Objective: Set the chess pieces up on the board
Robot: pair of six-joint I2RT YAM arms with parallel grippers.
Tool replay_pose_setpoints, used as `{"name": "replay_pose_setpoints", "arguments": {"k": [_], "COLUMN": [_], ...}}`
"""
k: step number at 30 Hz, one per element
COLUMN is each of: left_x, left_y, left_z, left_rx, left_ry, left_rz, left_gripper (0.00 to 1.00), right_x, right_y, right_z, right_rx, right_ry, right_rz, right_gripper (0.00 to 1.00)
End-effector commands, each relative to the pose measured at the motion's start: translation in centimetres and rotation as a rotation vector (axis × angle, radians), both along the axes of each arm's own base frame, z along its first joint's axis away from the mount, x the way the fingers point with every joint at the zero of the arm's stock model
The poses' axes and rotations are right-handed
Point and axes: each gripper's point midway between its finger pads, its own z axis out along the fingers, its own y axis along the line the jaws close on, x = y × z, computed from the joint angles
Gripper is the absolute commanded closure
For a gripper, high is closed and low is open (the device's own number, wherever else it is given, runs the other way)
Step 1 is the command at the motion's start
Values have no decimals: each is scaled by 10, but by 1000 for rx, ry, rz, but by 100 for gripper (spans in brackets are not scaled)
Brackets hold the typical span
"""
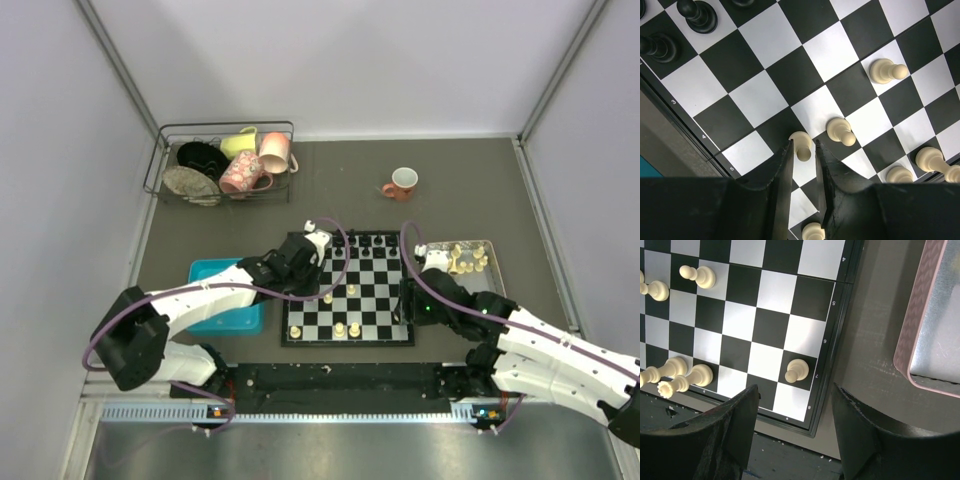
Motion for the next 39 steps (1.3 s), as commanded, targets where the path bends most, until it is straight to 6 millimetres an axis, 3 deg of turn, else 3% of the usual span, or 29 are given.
{"name": "replay_pose_setpoints", "arguments": {"k": [1, 12, 16, 25, 32, 39], "left_x": [12, 6, 5, -17, -39, -45], "left_y": [-13, -8, 1, 30, 39, 40], "left_z": [11, 8, 13, 20, 14, 13], "left_rx": [-22, -10, 5, 42, 0, -23], "left_ry": [-49, -39, -49, -32, 14, 26], "left_rz": [-12, -14, 20, 66, 100, 114], "left_gripper": [72, 91, 92, 98, 100, 100], "right_x": [-3, -3, -2, -2, -2, -2], "right_y": [2, 1, 1, 1, 2, 2], "right_z": [-1, -1, -1, -2, -1, -2], "right_rx": [15, 19, 17, 14, 20, 22], "right_ry": [-2, -5, -5, -2, -4, 0], "right_rz": [2, 2, 1, -5, -5, -5], "right_gripper": [40, 40, 40, 40, 40, 40]}}
